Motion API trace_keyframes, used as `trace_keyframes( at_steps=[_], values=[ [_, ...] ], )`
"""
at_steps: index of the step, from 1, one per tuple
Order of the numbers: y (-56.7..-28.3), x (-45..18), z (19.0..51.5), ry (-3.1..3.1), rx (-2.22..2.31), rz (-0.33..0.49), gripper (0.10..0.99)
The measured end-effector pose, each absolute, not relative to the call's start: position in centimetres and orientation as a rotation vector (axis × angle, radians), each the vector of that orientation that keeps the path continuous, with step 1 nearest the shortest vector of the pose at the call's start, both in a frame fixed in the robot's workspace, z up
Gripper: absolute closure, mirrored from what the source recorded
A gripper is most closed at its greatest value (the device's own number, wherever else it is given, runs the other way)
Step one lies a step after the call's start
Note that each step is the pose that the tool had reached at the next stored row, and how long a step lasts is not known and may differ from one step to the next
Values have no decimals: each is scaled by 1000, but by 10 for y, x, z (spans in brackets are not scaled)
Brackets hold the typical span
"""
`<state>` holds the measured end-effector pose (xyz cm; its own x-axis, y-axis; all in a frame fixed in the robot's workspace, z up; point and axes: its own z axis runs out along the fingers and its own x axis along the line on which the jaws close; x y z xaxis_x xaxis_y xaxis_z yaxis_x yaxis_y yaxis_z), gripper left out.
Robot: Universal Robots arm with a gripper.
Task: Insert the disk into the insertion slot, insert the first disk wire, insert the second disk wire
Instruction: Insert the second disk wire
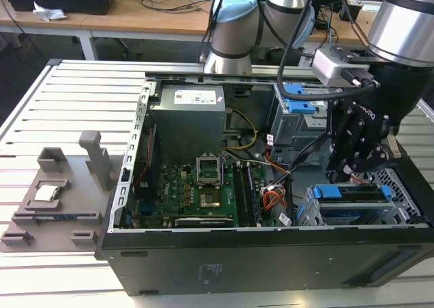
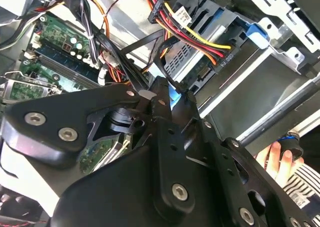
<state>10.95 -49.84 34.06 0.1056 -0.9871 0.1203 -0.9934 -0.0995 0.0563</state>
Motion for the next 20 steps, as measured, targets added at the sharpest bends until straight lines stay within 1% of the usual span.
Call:
trace_keyframes(
  at_steps=[6,7,8,9,20],
  values=[
    [-498,110,341,-2016,2235,88,784],
    [-498,110,340,-2016,2235,88,800],
    [-498,110,340,-2016,2235,88,867],
    [-498,110,341,-2016,2235,88,894],
    [-502,113,340,-2018,2235,86,894]
  ],
)
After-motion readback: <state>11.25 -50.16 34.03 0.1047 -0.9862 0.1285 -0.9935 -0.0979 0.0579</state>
